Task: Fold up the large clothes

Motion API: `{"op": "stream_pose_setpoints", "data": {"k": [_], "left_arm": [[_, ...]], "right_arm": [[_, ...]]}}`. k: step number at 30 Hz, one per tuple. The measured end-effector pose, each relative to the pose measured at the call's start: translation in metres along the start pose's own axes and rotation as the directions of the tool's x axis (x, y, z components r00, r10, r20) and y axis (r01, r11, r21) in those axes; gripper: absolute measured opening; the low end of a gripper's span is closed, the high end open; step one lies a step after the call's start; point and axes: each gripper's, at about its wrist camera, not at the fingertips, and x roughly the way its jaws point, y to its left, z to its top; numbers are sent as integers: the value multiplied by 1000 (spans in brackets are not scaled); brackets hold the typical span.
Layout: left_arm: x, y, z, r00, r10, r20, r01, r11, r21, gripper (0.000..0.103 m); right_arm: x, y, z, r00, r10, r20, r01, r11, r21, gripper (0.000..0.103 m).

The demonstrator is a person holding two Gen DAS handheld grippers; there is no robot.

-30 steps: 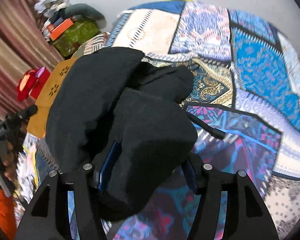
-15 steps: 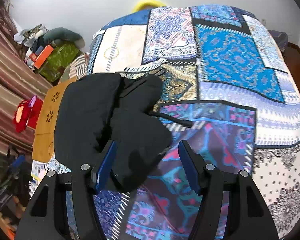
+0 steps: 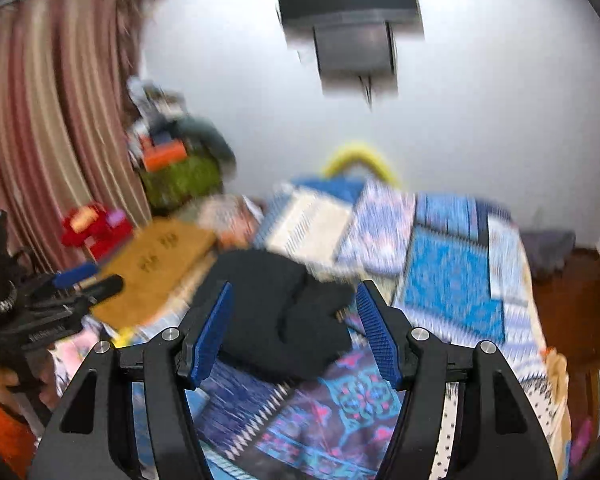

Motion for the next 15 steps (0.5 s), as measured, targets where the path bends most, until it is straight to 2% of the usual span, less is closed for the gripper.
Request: {"op": "stream_pose_setpoints", "data": {"k": [2, 4, 6, 10, 13, 15], "left_arm": [[-32, -8, 6, 997, -3, 74, 2, 1000, 16, 80], [-73, -17, 11, 987, -19, 161, 16, 1000, 18, 80], [-103, -22, 10, 976, -39, 215, 37, 999, 16, 80], [-153, -33, 0, 953, -71, 294, 71, 997, 12, 80], [-186, -44, -15, 935, -22, 355, 15, 1000, 23, 80], [-197, -49, -22, 930, -7, 368, -3, 1000, 25, 82]], "right_arm": [[-32, 13, 5, 996, 27, 82, -27, 1000, -4, 60], [-63, 26, 7, 987, 51, 154, -50, 999, -13, 60], [-83, 36, 6, 977, 62, 203, -58, 998, -26, 60], [-126, 55, -4, 953, 67, 295, -56, 997, -43, 74], [-146, 66, -16, 938, 43, 344, -28, 998, -48, 77], [-149, 66, -21, 937, 25, 349, -10, 999, -45, 80]]}}
